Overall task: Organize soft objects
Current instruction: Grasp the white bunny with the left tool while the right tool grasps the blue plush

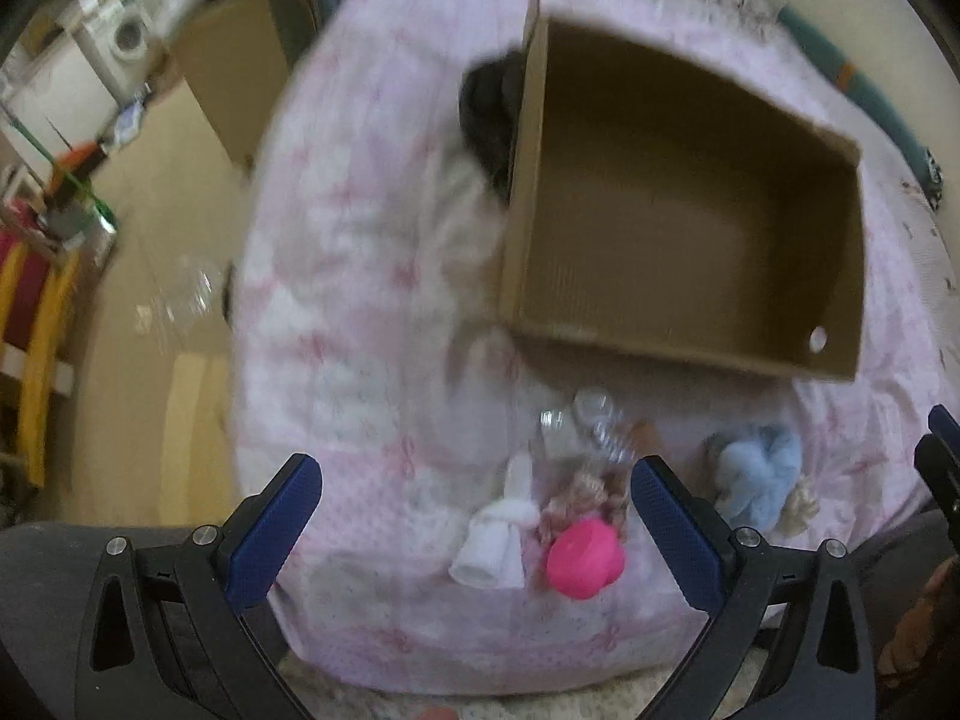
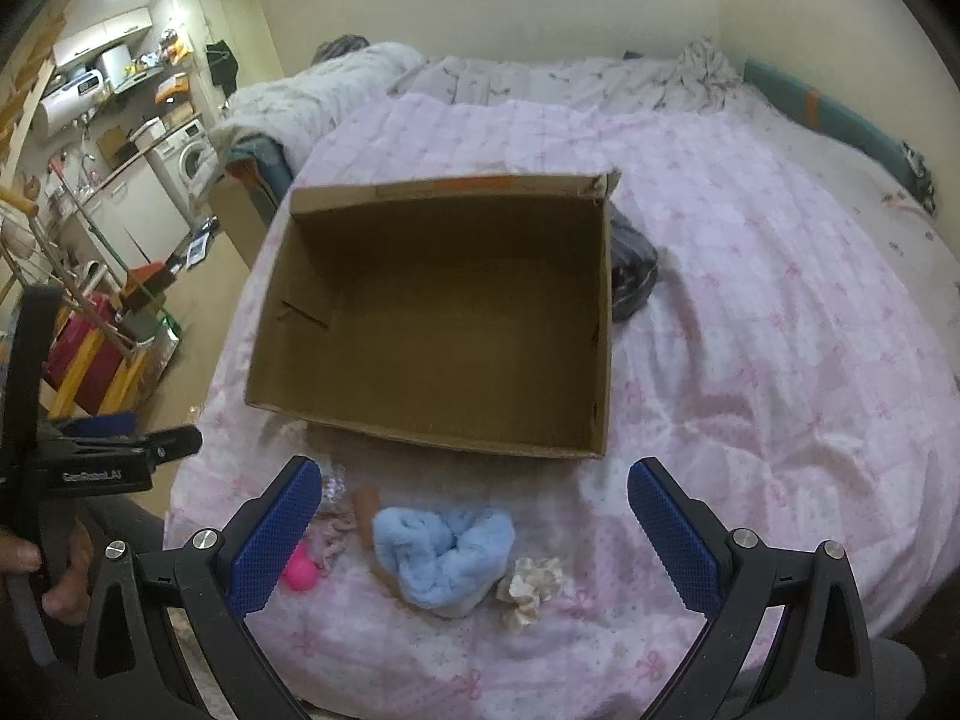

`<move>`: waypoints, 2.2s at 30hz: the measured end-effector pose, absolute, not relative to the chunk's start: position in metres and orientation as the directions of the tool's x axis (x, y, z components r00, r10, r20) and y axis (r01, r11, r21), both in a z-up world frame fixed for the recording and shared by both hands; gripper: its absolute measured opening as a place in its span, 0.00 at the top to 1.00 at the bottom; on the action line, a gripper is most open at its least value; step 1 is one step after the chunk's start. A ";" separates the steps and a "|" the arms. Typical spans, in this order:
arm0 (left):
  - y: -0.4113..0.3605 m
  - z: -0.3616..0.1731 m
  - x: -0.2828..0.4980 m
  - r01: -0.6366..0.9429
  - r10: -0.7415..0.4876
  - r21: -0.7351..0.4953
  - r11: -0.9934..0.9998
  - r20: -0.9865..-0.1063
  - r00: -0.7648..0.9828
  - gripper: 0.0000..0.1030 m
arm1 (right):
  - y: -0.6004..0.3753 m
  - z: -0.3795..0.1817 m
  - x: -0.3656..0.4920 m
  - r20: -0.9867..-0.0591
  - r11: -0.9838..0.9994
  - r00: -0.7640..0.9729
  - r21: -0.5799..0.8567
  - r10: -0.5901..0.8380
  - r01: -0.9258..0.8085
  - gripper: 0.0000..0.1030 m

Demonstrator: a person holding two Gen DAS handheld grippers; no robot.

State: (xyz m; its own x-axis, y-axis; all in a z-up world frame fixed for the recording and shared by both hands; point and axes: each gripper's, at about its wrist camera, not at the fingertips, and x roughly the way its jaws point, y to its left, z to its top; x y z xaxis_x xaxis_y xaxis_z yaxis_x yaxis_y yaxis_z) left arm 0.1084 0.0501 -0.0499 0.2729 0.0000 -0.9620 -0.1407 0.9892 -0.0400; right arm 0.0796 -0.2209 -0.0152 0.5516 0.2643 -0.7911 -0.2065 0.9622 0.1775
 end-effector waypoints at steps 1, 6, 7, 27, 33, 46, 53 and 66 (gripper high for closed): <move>0.051 -0.060 0.109 -0.140 0.001 -0.034 0.990 -0.970 0.241 0.00 | -0.222 -0.021 0.082 -0.797 0.962 0.542 0.185 0.266 -0.200 0.00; 0.053 -0.107 0.114 -0.162 -0.087 -0.100 0.982 -0.993 0.082 0.20 | -0.229 -0.048 0.086 -0.828 0.964 0.493 0.217 0.265 -0.154 0.00; 0.053 -0.115 0.115 -0.170 -0.113 -0.121 0.978 -0.992 0.058 0.25 | -0.229 -0.050 0.086 -0.832 0.963 0.485 0.224 0.269 -0.149 0.00; 0.037 -0.110 0.094 -0.127 -0.115 -0.137 0.982 -0.979 0.168 0.74 | -0.241 -0.056 0.094 -0.827 0.951 0.472 0.294 0.304 -0.098 0.00; 0.032 -0.074 0.082 -0.122 -0.123 -0.163 0.979 -0.952 0.281 0.74 | -0.251 -0.075 0.100 -0.829 0.889 0.348 0.456 0.438 -0.034 0.00; 0.038 -0.082 0.094 -0.114 -0.160 -0.197 0.974 -0.950 0.270 0.74 | -0.185 -0.124 0.138 -0.921 0.926 0.127 0.353 0.369 -0.132 0.00; 0.035 -0.081 0.095 -0.112 -0.175 -0.211 0.971 -0.947 0.268 0.74 | -0.150 -0.136 0.127 -0.935 0.903 0.048 0.325 0.351 -0.281 0.00; 0.034 -0.081 0.092 -0.110 -0.143 -0.181 0.977 -0.948 0.285 0.74 | -0.172 -0.117 0.129 -0.919 0.913 0.145 0.324 0.366 -0.249 0.74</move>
State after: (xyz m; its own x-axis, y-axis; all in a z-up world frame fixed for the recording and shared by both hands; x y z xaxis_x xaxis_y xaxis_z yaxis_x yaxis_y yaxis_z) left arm 0.0925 0.0337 -0.0814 0.2852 -0.1435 -0.9477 -0.1100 0.9773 -0.1810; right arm 0.1289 -0.1718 -0.1170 0.1455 0.3659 -0.9192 -0.2489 0.9127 0.3240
